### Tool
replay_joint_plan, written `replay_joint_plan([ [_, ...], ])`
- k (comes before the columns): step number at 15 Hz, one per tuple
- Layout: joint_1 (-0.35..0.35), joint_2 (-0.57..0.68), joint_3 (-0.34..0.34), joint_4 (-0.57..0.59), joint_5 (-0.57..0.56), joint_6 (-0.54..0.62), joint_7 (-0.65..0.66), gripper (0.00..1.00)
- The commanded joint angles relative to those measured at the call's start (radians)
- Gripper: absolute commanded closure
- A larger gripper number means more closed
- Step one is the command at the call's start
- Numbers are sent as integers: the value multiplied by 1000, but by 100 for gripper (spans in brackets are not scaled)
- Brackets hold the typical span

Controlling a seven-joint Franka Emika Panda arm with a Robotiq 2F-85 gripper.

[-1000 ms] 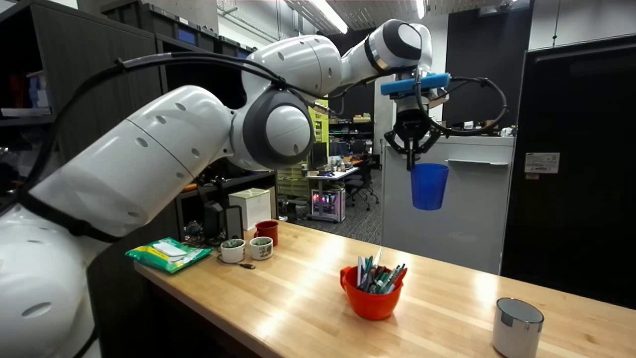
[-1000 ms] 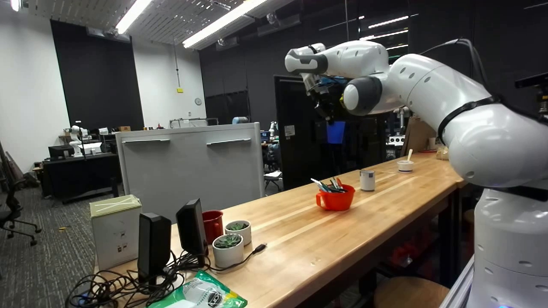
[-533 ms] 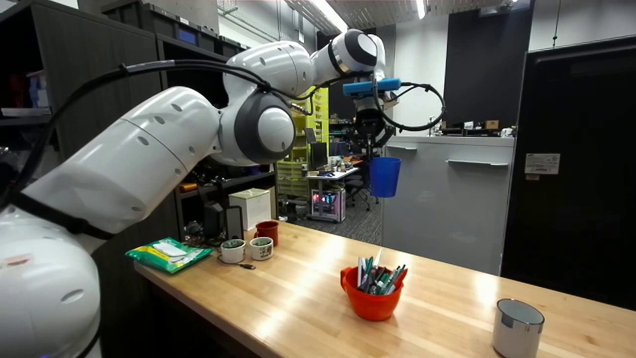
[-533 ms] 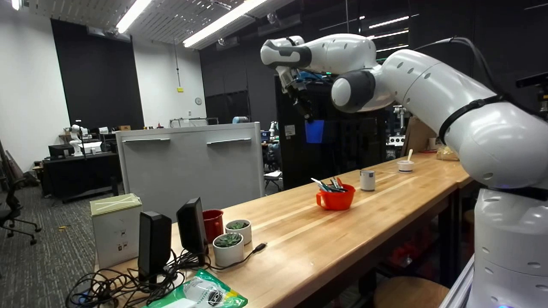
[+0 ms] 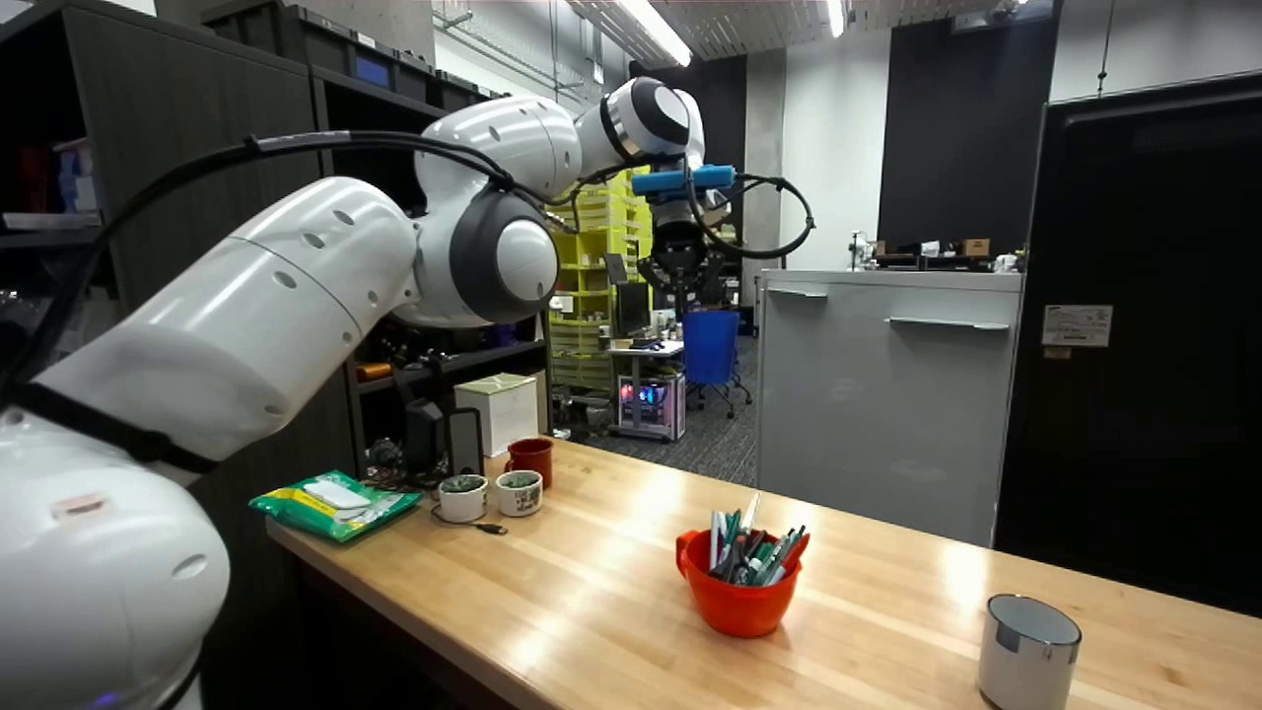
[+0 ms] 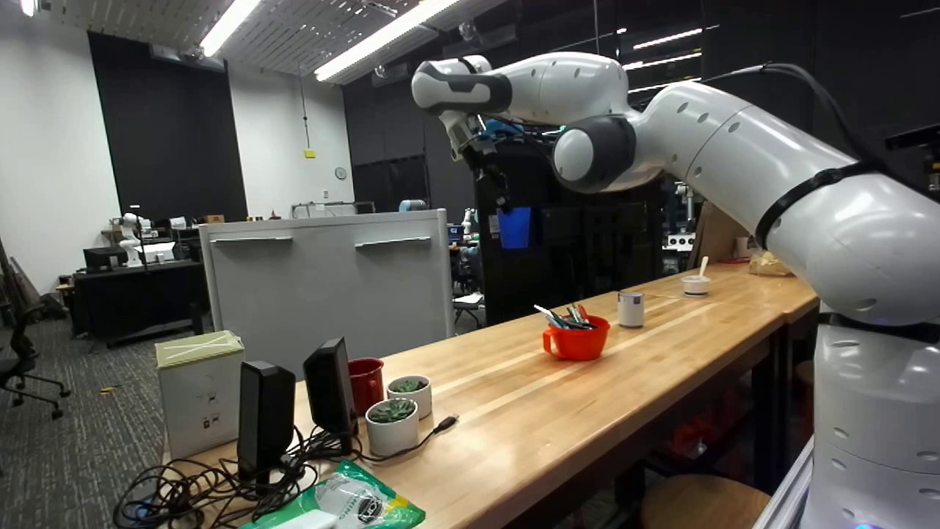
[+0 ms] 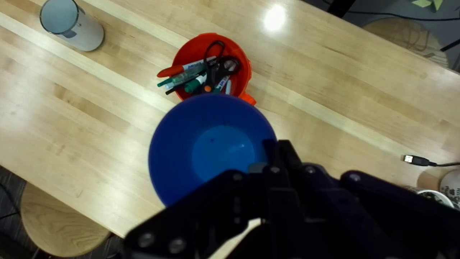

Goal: Remove the blue cup from the white cup

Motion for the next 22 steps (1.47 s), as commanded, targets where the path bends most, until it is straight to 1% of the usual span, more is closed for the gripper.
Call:
replay_joint_plan([
  [1,26,-31,19,-39,-20,-34,-12,99],
  [2,30,15,4,37,-11,-75,-30,99],
  [3,35,16,5,34,-14,-84,-34,99],
  [4,41,2,5,8,-15,-84,-33,99],
  [5,43,7,4,14,-15,-93,-36,99],
  [6,45,-20,20,-33,-28,-76,-24,99],
  [7,45,28,0,49,-23,-101,-37,99],
  [8,30,0,27,-12,-13,-61,-10,96],
  [9,33,-13,27,-36,-11,-54,-7,96],
  [22,33,-9,27,-32,-11,-58,-7,96],
])
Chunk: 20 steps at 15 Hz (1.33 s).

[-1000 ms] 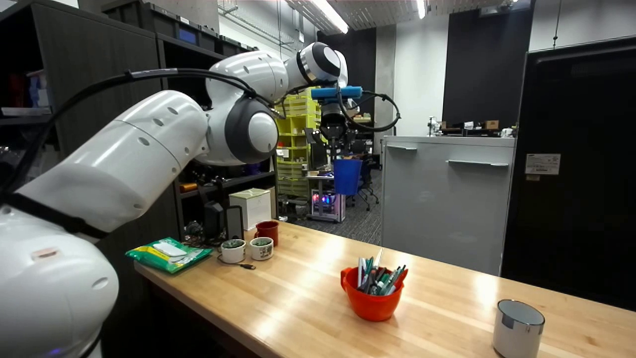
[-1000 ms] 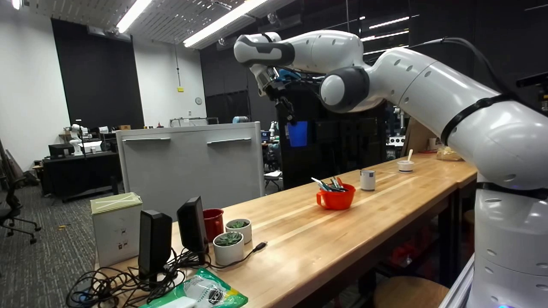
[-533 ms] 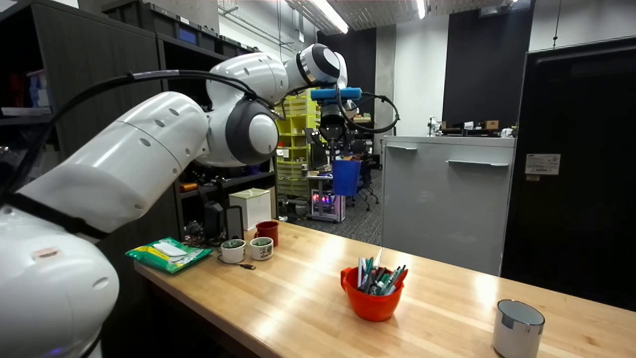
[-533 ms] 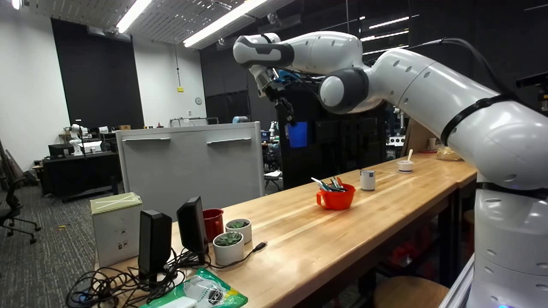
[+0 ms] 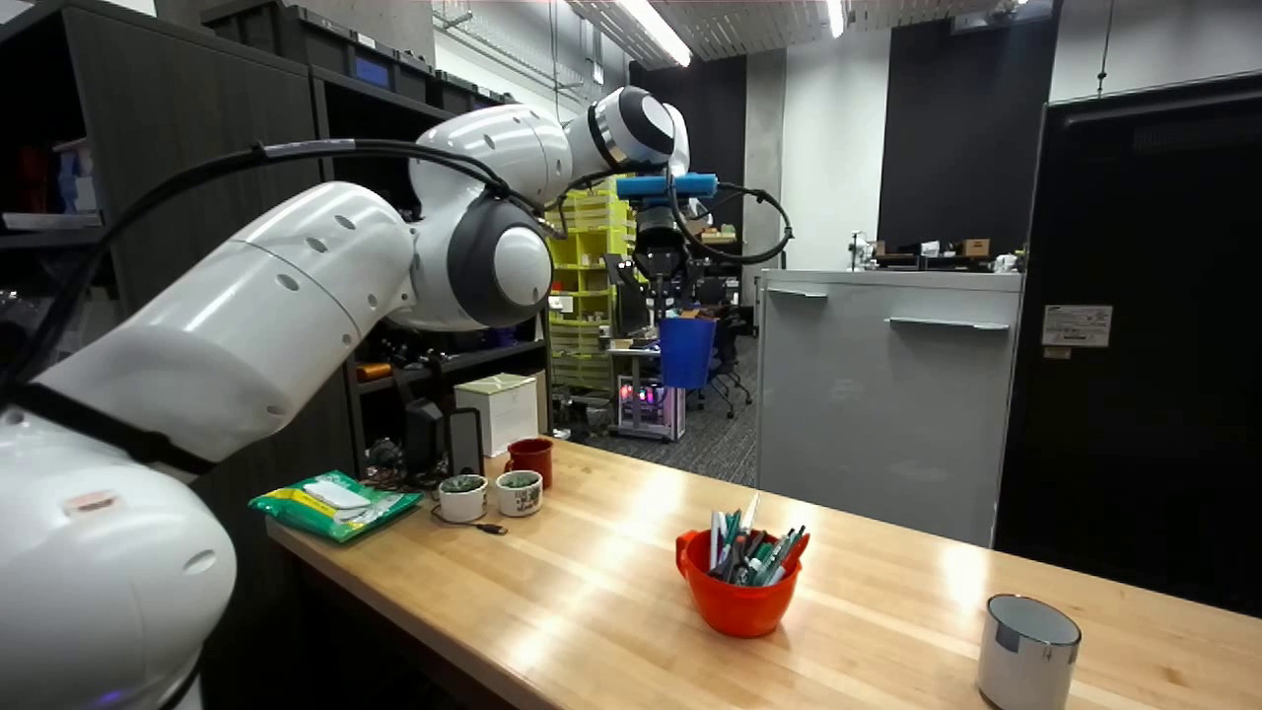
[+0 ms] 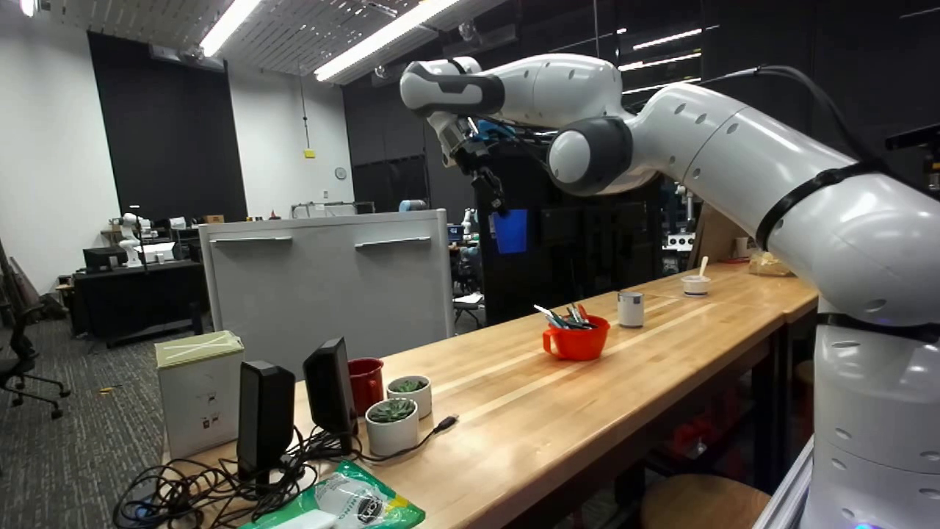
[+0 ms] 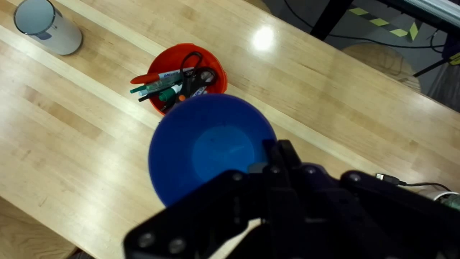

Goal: Remove the blue cup from the white cup

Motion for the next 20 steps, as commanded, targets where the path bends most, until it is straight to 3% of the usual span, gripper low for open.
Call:
replay_joint_plan([
  [1,-2,-23,19,-39,-11,15,10,96],
  [10,37,14,62,7,-3,100,6,99],
  [20,48,102,74,24,14,146,93,99],
])
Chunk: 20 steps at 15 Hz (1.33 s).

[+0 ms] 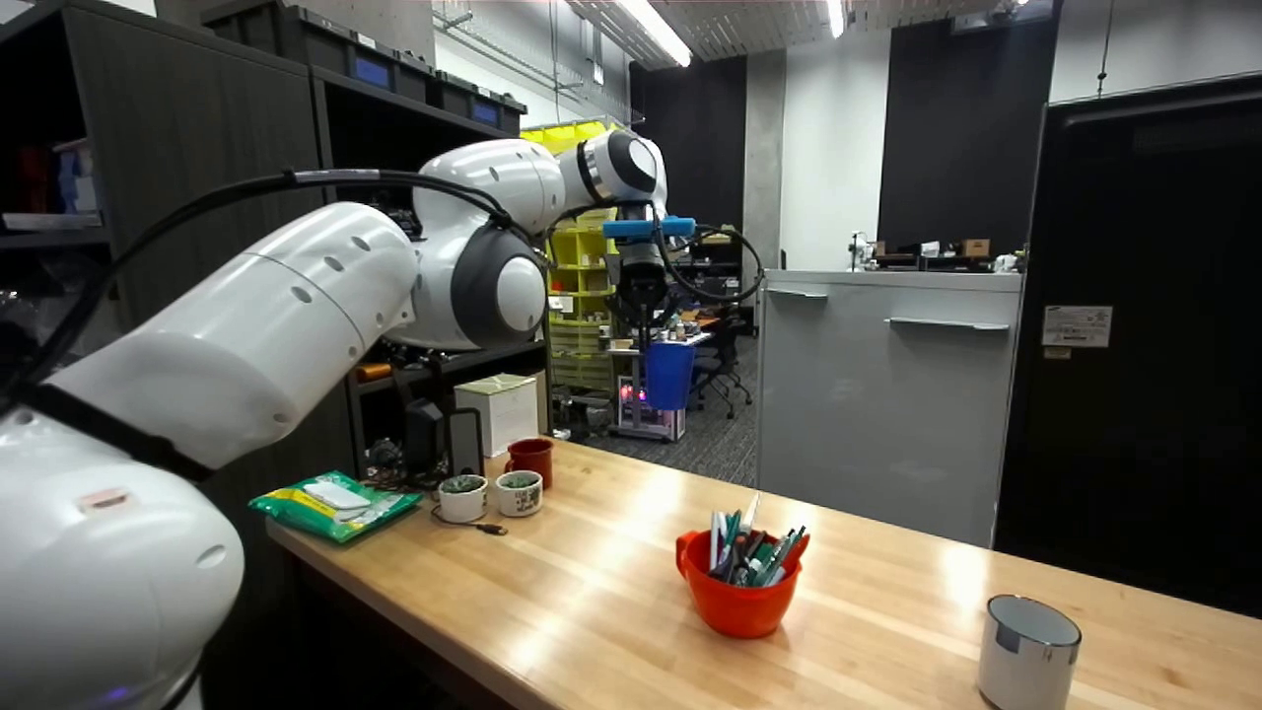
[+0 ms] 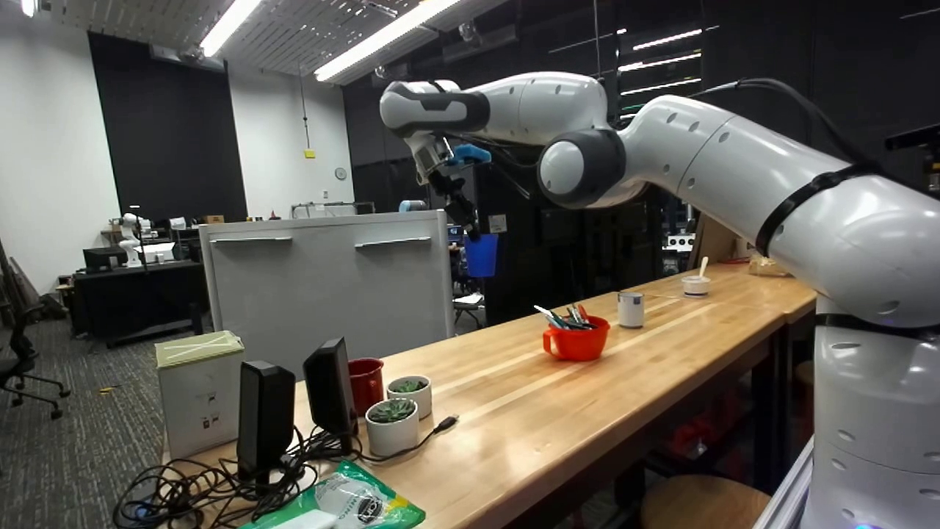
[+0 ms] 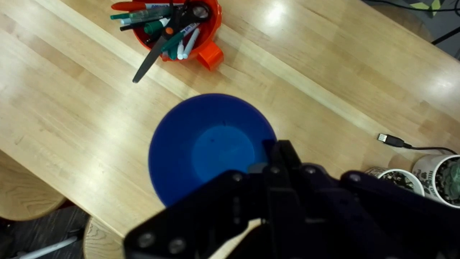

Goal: Remove the blue cup from the white cup

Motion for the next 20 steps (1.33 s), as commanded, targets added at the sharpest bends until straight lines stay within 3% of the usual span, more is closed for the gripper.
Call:
replay_joint_plan([
  [1,5,5,8,-36,11,37,40,99],
  [2,4,71,7,62,7,3,32,99],
  [3,4,84,8,66,5,8,32,99],
  [4,7,59,6,4,3,43,40,99],
  [20,5,238,-16,19,-25,250,79,99],
])
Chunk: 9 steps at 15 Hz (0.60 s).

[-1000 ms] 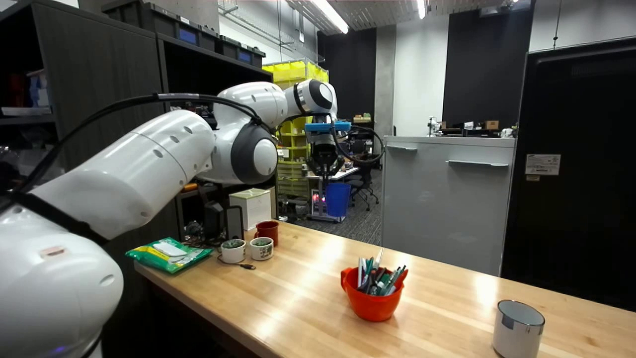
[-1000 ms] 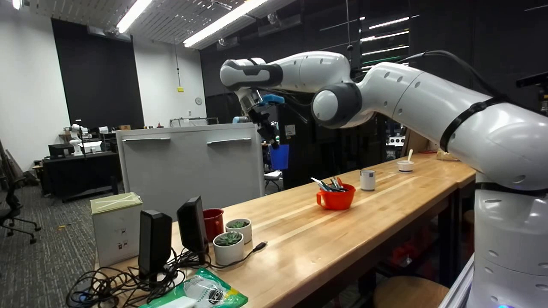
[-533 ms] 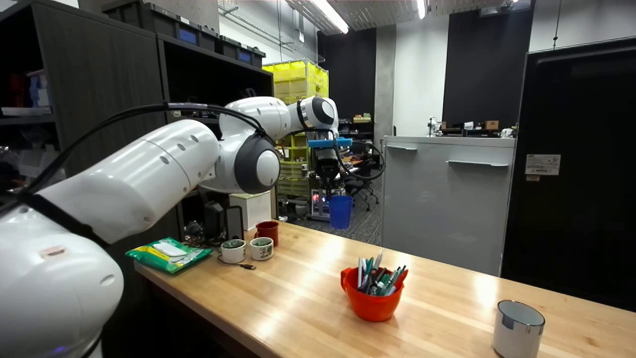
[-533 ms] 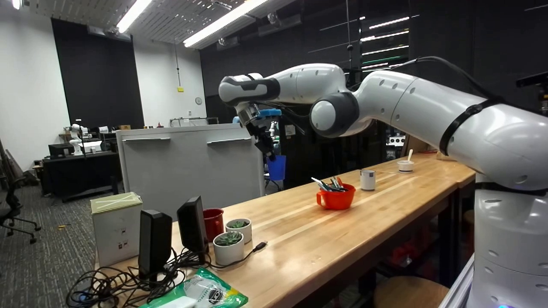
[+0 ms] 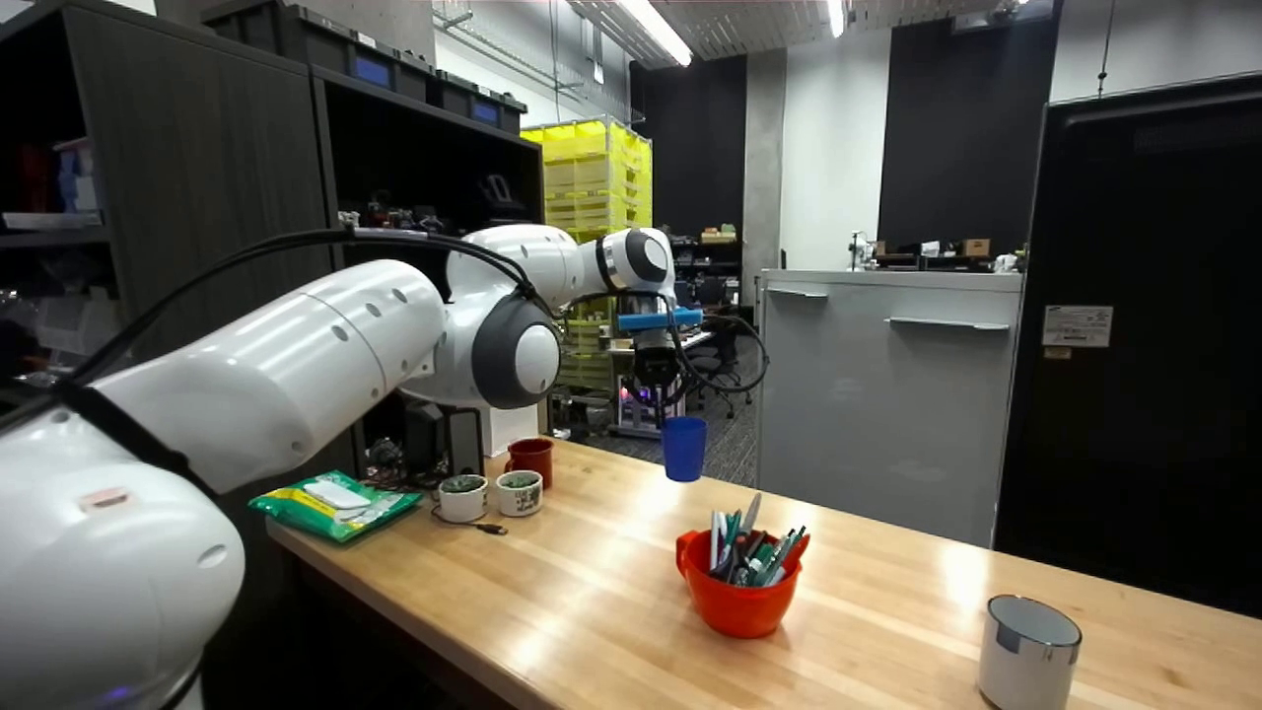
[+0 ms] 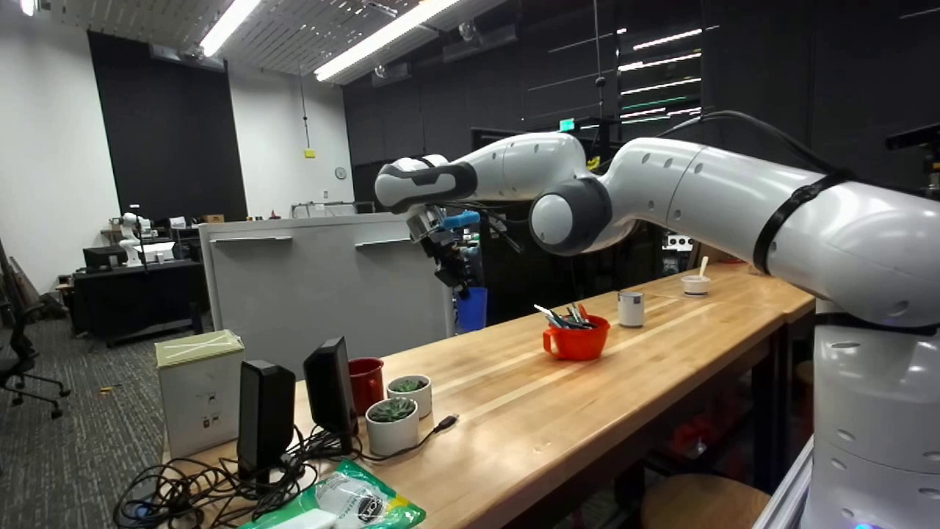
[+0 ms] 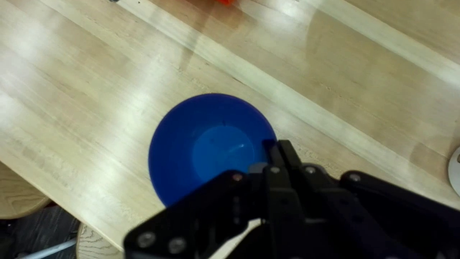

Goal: Remove the blue cup from the white cup

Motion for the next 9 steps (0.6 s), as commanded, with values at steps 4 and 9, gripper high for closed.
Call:
replay_joint_plan([
  [4,2,72,-15,20,-15,71,26,99],
  [9,-6,110,-11,20,-6,92,29,99],
])
